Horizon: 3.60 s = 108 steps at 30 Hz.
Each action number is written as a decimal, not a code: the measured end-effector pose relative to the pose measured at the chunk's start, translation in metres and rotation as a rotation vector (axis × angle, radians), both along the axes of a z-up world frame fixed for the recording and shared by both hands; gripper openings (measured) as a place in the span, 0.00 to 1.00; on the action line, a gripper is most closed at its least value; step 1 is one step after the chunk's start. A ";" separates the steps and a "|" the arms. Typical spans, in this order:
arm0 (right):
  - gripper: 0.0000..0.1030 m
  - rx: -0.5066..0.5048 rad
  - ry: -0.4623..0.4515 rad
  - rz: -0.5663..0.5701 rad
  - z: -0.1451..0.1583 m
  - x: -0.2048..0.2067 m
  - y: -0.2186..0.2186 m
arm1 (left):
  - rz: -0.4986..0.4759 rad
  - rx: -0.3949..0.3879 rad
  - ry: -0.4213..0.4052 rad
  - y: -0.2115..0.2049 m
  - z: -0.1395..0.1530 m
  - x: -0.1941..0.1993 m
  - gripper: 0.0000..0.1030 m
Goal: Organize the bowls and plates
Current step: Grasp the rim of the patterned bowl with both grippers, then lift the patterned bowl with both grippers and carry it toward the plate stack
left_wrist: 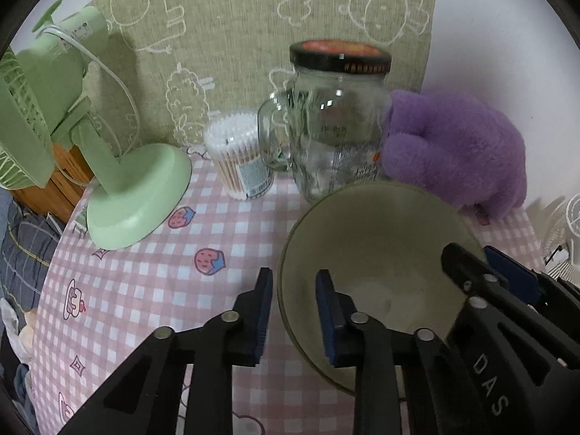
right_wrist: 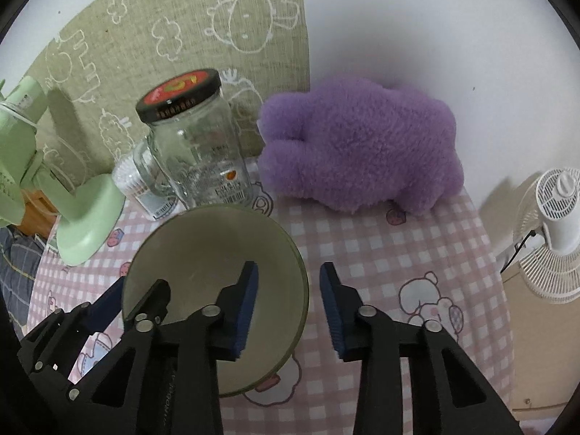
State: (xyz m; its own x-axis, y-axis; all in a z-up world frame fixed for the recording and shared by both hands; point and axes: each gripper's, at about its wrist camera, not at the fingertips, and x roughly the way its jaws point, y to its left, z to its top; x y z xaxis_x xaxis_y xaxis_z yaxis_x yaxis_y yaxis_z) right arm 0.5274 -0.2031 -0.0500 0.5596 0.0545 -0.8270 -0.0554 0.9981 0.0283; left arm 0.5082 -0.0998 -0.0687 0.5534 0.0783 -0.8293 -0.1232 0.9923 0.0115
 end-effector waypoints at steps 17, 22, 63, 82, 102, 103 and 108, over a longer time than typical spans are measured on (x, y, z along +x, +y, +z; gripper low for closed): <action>0.13 -0.021 0.017 0.015 0.002 -0.002 0.001 | 0.005 0.016 0.035 -0.001 0.006 -0.004 0.12; 0.13 -0.009 0.003 0.012 0.017 -0.008 0.001 | 0.008 0.022 0.010 0.000 0.022 -0.010 0.12; 0.13 -0.010 -0.166 -0.006 0.151 -0.158 0.025 | 0.016 -0.028 -0.143 0.032 0.144 -0.155 0.12; 0.13 -0.027 -0.201 -0.061 0.178 -0.278 0.053 | -0.040 -0.054 -0.174 0.066 0.160 -0.267 0.12; 0.13 -0.064 -0.138 -0.174 0.135 -0.385 0.024 | -0.168 -0.064 -0.114 0.036 0.117 -0.356 0.12; 0.13 -0.067 -0.136 -0.172 0.132 -0.388 0.022 | -0.172 -0.057 -0.115 0.033 0.114 -0.360 0.12; 0.13 -0.061 -0.103 -0.150 0.114 -0.400 0.010 | -0.172 -0.040 -0.090 0.022 0.099 -0.373 0.12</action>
